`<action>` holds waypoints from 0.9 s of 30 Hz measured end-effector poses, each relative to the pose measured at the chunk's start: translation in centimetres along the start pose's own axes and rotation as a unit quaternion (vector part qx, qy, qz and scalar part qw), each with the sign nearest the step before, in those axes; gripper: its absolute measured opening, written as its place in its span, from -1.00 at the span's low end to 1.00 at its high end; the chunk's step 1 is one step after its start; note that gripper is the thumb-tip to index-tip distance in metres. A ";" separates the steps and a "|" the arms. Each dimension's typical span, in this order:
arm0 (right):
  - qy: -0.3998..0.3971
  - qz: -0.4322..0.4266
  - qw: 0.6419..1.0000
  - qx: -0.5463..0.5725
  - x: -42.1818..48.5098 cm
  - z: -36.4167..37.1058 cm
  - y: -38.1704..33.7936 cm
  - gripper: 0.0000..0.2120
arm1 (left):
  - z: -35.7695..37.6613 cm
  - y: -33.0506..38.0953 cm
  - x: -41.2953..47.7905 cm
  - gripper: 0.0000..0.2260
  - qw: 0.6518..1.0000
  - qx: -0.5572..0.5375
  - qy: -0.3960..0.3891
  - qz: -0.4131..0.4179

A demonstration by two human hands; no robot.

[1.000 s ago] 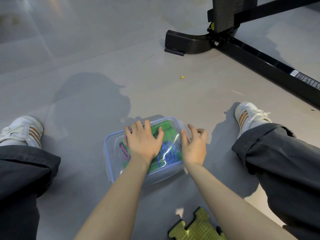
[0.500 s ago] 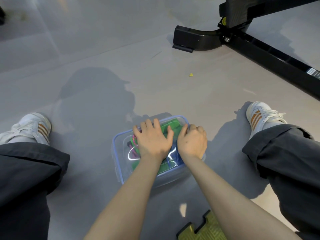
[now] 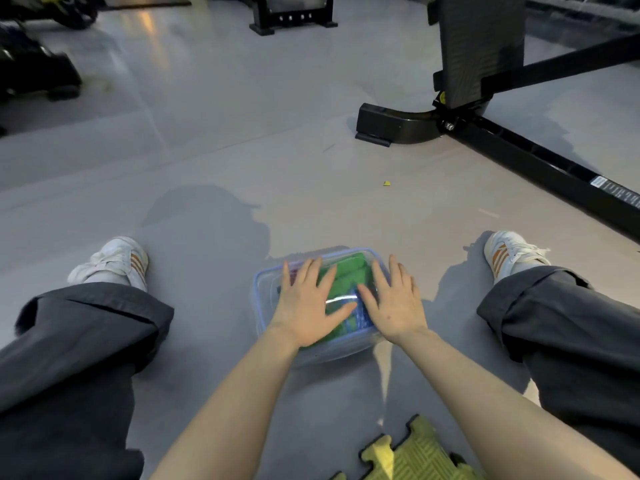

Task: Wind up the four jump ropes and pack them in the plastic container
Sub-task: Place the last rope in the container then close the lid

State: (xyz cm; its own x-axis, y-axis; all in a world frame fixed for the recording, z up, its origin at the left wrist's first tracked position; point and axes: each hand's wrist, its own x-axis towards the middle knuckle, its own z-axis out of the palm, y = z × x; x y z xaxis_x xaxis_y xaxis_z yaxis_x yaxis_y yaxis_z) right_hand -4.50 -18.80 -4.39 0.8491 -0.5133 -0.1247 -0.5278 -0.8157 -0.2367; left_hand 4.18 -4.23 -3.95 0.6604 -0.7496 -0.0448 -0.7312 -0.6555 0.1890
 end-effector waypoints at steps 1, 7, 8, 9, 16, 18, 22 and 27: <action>-0.009 -0.007 1.000 -0.009 -0.4 -0.4 -0.3 -0.42 | 0.0 -0.2 -0.8 -0.21 1.000 0.025 -0.016 -0.002; -0.114 -0.011 0.993 -0.017 -1.3 -2.3 -1.6 -0.45 | 0.1 -0.1 -3.7 -0.43 0.972 -0.050 -0.014 -0.231; -0.128 -0.009 0.992 -0.018 -1.2 -2.5 -1.8 -0.45 | 0.2 0.0 -3.8 -0.43 0.967 -0.056 -0.022 -0.249; -0.135 -0.013 0.990 -0.025 -1.0 -2.4 -1.8 -0.45 | 0.3 0.2 -3.9 -0.43 0.965 -0.059 -0.030 -0.254; -0.090 -0.183 0.973 -0.108 1.4 -0.8 -4.2 -0.31 | 1.6 -1.6 -3.2 -0.33 0.978 -0.102 0.017 -0.181; -0.091 -0.210 0.967 -0.113 2.8 -0.4 -5.0 -0.36 | 1.6 -3.3 -2.9 -0.37 0.982 -0.122 0.008 -0.147; -0.097 -0.192 0.974 -0.077 5.4 0.3 -6.2 -0.44 | 2.4 -4.3 -2.1 -0.52 0.968 -0.141 0.100 -0.183; -0.031 -0.174 0.982 -0.068 5.3 2.1 -6.5 -0.16 | 3.6 -3.0 -1.1 -0.54 0.937 -0.143 0.128 -0.292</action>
State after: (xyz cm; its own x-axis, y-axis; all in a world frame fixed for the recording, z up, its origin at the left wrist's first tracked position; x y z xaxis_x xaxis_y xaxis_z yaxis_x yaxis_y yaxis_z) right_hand 3.47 -15.64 -5.56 0.9758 -0.1831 -0.1193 -0.1995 -0.9691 -0.1448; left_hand 5.01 -1.73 -8.00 0.9798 -0.1996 0.0063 -0.1799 -0.8684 0.4621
